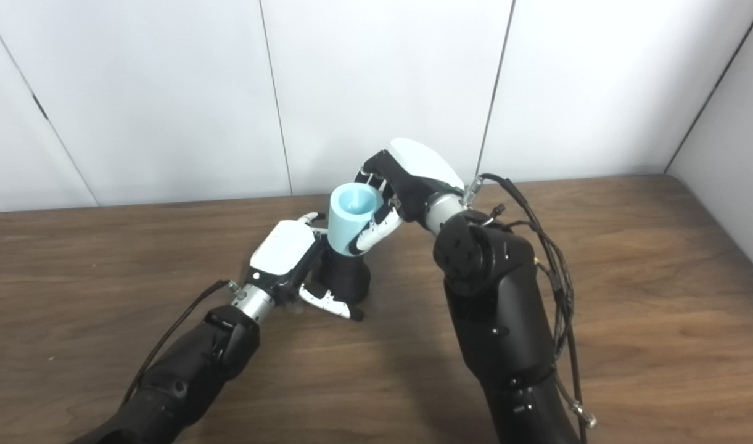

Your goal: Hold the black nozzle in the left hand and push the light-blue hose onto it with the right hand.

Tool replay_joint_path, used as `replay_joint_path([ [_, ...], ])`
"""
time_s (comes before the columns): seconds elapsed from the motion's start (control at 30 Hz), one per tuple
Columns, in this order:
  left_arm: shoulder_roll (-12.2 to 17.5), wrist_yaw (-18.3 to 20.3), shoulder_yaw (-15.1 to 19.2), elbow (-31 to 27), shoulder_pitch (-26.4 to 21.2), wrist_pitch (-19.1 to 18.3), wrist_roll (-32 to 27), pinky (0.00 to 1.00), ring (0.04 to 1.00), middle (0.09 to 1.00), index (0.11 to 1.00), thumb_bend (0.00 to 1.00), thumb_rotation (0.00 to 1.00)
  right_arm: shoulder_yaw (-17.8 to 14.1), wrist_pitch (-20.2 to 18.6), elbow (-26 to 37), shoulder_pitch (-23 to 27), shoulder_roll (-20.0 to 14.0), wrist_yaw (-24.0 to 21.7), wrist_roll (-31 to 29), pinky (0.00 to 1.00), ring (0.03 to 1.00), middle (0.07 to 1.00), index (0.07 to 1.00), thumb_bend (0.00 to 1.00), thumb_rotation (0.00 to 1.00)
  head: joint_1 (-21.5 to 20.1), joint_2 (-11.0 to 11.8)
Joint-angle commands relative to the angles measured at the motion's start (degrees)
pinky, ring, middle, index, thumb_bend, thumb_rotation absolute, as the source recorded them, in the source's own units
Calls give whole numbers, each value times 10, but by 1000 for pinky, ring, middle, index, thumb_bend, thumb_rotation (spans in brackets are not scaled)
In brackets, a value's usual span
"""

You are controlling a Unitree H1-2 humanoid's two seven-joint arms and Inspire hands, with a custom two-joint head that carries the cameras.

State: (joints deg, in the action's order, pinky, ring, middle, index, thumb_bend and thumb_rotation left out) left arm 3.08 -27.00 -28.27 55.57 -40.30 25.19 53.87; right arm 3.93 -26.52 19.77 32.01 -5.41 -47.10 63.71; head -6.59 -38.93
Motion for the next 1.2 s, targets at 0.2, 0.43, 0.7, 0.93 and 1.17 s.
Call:
replay_joint_path([
  [0.2, -62, -49, 1, 170, 223, 5, -52, 869, 458, 413, 527, 499, 0, 9, -3, 57, 34, -2, -20, -26, 364, 468, 514, 456, 518, 0, 0, 1],
  [0.43, -64, -46, 3, 168, 223, 4, -52, 875, 476, 408, 521, 499, 0, 10, -3, 55, 32, -2, -16, -33, 405, 501, 536, 546, 734, 23, 2, 1],
  [0.7, -66, -49, 9, 167, 225, 6, -47, 872, 467, 414, 524, 500, 0, 10, -3, 58, 36, -1, -39, -47, 692, 820, 871, 891, 1000, 228, 3, 1],
  [0.93, -68, -44, 10, 169, 224, 3, -46, 893, 463, 432, 525, 501, 0, 12, -3, 56, 37, -6, -29, -69, 756, 873, 905, 906, 1000, 253, 3, 2],
  [1.17, -68, -47, 9, 169, 223, 2, -43, 877, 494, 414, 516, 499, 0, 11, -3, 55, 37, -6, -32, -64, 736, 864, 908, 915, 1000, 249, 4, 3],
])
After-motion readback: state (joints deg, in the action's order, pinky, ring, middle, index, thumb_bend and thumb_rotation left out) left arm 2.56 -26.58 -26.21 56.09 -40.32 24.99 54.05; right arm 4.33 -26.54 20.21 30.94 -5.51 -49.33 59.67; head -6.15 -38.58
